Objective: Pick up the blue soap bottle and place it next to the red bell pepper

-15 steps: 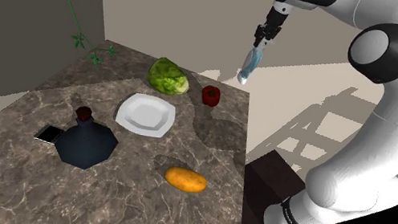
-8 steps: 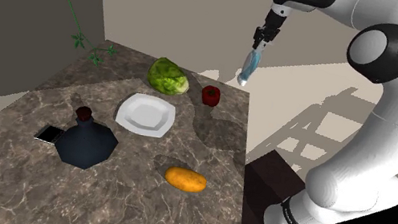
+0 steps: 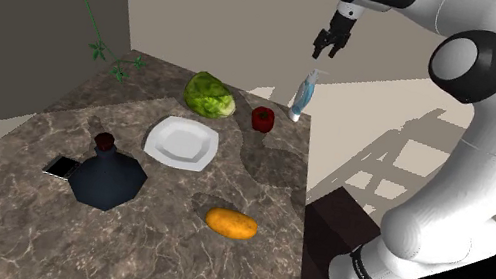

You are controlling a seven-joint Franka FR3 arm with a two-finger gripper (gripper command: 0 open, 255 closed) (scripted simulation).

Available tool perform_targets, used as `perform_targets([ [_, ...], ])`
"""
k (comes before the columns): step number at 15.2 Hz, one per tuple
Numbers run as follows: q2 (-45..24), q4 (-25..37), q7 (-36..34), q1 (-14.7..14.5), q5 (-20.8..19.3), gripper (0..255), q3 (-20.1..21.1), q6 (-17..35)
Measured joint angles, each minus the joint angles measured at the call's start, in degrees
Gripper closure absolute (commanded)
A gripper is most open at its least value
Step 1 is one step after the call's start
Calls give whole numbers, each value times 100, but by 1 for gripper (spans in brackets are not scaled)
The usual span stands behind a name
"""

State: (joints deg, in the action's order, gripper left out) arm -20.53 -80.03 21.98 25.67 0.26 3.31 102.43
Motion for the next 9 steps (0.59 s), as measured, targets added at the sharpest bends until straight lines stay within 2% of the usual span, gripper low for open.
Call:
perform_targets([
  [3, -173, 435, 72, 13, 9, 0, 11, -726],
  [6, -175, 439, 80, 20, 13, 0, 17, -776],
  [7, -128, 317, 107, 29, 18, 0, 22, -605],
  [9, -185, 466, 81, 21, 8, 0, 22, -812],
])
